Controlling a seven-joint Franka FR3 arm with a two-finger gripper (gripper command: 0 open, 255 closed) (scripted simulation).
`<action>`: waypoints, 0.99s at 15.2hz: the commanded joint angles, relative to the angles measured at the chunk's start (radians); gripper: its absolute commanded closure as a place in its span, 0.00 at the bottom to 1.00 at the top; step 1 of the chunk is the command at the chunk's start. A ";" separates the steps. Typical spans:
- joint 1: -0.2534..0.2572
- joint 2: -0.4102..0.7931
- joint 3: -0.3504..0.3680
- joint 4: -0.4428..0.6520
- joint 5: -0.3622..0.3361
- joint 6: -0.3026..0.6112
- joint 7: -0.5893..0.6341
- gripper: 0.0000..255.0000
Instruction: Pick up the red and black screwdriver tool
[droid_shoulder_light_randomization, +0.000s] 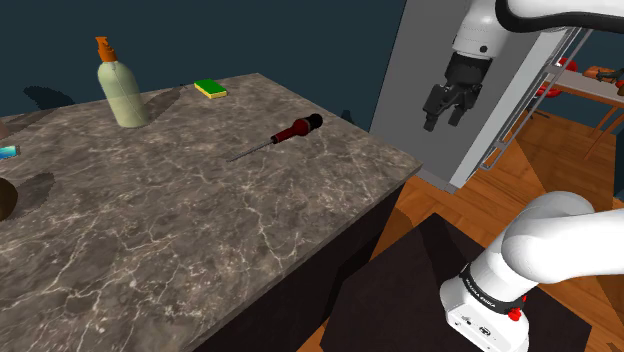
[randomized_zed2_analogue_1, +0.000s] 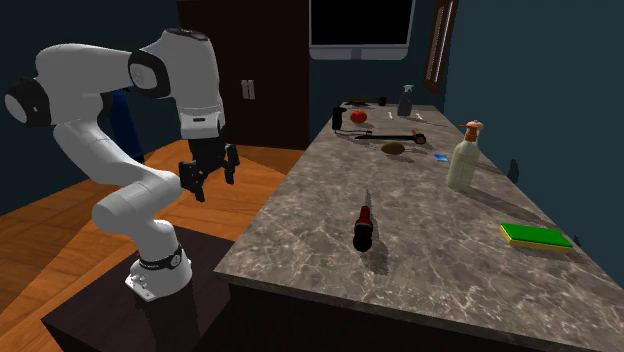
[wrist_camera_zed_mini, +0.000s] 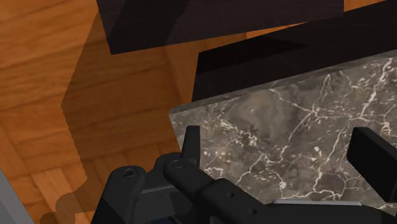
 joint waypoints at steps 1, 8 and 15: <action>0.000 0.000 0.000 0.000 0.000 0.000 0.000 0.00; -0.005 0.148 0.172 0.051 0.114 0.097 0.307 0.00; -0.029 0.369 0.322 0.183 0.161 0.192 0.608 0.00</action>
